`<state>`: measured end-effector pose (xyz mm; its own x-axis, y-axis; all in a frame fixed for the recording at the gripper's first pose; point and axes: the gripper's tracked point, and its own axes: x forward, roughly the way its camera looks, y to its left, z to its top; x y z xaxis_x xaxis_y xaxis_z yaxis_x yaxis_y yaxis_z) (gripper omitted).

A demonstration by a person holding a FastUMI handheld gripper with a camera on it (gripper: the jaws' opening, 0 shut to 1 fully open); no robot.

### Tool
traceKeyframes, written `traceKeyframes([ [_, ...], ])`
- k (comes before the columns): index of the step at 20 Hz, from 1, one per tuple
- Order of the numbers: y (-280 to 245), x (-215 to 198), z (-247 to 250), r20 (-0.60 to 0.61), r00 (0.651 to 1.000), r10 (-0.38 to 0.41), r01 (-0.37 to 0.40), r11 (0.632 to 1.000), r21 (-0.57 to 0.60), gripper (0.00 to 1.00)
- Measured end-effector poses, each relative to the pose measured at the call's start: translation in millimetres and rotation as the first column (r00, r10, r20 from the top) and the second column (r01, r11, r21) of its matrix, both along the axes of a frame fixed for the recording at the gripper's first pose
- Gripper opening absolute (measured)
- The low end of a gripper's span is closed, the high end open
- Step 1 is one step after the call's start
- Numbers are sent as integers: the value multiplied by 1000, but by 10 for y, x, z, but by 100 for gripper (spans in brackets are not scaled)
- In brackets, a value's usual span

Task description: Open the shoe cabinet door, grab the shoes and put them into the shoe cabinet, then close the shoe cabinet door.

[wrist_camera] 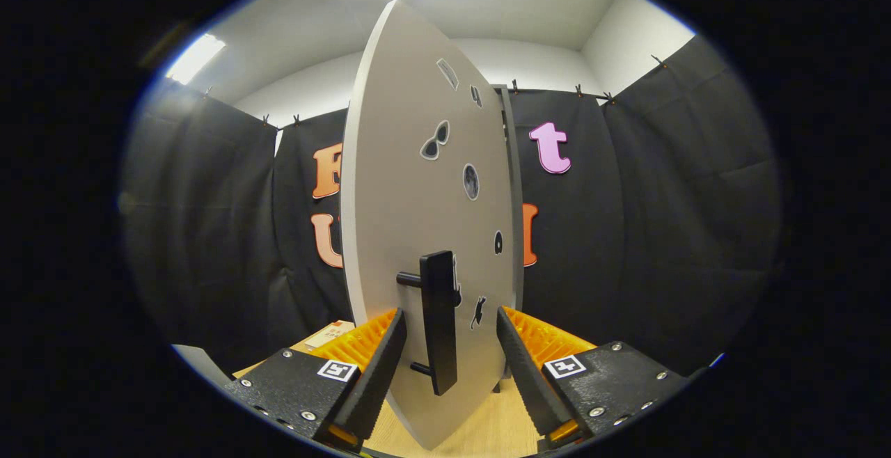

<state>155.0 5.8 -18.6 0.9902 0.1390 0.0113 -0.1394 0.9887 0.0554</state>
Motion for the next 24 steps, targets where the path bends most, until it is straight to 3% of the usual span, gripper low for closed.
traceKeyframes([
  [10,194,61,-63,-7,992,126,-126,992,8,83],
  [24,176,15,-63,-10,977,211,-212,977,-39,88],
])
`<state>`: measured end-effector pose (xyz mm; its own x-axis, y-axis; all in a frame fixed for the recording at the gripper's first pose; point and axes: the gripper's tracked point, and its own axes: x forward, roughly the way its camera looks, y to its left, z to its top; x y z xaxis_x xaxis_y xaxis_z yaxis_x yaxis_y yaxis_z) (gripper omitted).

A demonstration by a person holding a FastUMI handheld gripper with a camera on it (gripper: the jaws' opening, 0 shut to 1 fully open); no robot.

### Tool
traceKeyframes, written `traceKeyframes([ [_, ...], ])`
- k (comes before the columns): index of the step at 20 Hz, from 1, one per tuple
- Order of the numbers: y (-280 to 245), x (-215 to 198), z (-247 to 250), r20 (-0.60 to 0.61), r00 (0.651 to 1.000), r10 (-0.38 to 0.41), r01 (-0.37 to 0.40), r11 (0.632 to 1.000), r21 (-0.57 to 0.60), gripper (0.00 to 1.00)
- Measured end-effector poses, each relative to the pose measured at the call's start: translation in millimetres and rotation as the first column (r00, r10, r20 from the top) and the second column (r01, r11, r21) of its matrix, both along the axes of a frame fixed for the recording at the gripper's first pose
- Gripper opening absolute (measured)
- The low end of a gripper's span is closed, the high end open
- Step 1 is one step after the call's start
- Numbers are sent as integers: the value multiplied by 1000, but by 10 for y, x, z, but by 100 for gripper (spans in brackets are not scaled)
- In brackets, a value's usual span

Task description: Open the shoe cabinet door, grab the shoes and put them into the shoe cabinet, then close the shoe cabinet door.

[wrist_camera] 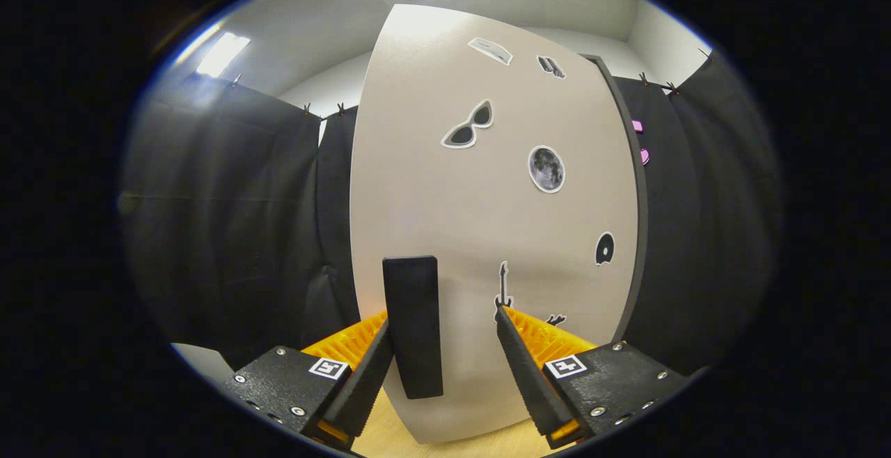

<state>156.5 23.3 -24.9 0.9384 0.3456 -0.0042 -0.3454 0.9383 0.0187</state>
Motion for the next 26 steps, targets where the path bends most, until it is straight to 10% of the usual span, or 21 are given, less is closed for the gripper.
traceKeyframes([
  [26,22,153,-109,38,989,-144,147,983,-109,87],
])
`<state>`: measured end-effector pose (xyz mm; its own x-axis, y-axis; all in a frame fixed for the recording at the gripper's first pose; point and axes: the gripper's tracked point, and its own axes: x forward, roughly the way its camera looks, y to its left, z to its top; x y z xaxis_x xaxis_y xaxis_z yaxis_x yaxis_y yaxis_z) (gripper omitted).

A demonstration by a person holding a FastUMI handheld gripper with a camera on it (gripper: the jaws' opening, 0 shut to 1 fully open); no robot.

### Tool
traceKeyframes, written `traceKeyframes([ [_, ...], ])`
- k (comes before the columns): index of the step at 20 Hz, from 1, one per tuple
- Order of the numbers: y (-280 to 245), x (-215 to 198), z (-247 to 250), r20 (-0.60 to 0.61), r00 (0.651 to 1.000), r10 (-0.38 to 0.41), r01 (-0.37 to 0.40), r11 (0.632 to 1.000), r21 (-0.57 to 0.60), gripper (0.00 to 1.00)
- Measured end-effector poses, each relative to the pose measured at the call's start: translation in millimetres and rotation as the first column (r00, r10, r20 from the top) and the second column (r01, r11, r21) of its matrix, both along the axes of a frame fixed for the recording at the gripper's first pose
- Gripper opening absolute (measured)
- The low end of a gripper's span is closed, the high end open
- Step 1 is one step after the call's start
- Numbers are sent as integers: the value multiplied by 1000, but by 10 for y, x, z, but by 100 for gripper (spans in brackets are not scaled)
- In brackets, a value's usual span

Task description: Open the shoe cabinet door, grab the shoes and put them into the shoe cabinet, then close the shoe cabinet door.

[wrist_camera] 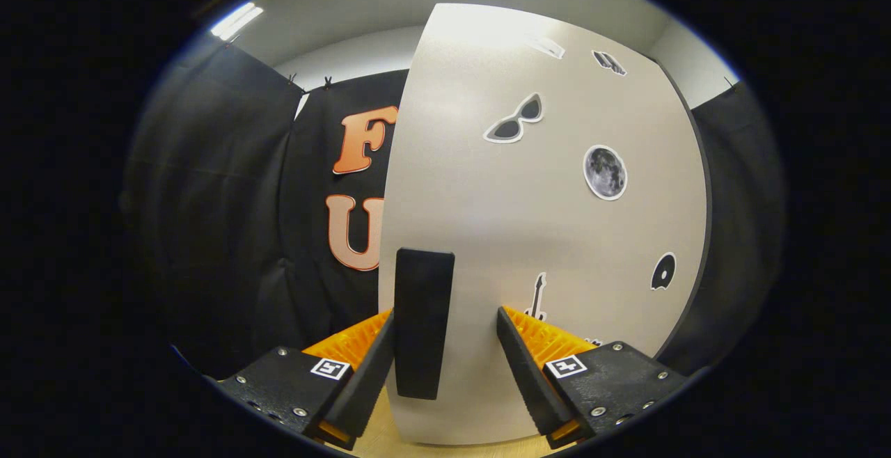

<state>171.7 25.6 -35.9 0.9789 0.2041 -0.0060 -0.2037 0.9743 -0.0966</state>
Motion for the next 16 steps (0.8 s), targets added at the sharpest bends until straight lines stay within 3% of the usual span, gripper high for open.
traceKeyframes([
  [9,2,84,-43,30,996,-82,84,995,-49,89],
  [16,10,-106,42,27,997,-76,76,997,4,90],
])
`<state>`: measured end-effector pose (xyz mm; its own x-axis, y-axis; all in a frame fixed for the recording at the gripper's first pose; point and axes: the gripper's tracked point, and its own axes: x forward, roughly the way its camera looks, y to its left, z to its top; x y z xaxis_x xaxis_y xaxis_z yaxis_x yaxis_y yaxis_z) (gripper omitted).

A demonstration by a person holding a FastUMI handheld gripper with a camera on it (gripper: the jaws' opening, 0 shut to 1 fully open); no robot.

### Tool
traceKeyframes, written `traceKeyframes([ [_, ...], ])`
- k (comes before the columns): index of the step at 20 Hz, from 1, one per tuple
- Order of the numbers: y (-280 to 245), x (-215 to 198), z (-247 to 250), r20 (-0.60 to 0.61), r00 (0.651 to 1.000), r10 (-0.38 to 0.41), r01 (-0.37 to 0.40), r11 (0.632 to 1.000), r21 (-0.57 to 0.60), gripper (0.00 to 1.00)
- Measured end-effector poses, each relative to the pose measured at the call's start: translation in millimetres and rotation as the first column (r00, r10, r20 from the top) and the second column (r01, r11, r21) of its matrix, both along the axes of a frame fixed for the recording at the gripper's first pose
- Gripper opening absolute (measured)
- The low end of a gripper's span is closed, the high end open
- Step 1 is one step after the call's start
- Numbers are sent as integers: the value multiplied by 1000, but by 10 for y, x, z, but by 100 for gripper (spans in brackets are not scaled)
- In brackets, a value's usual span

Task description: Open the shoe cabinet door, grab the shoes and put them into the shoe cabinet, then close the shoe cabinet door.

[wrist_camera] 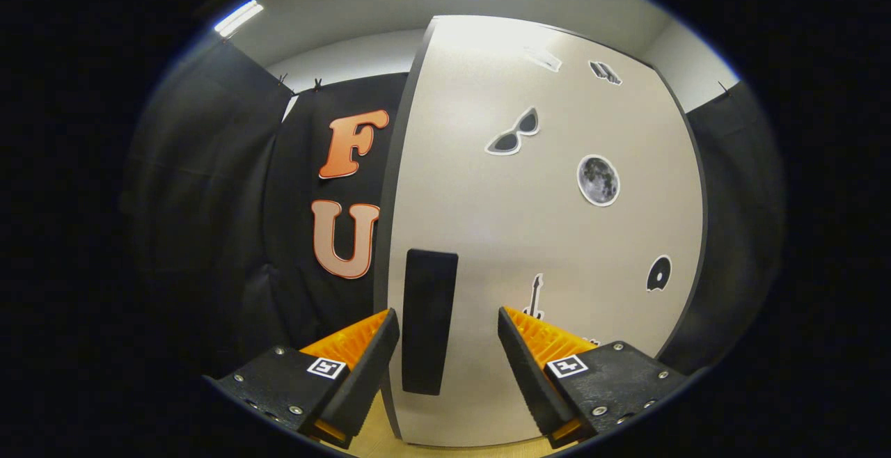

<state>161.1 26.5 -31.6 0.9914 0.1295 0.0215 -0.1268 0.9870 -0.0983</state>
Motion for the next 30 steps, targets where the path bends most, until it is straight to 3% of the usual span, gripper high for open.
traceKeyframes([
  [5,-186,-582,102,-2,1000,-14,13,1000,-2,90],
  [16,-927,-2212,222,4,992,-127,127,990,58,92],
  [22,-1052,-2628,72,-33,986,-162,164,985,53,93],
  [30,-1109,-2736,90,-34,985,-167,170,982,80,93],
])
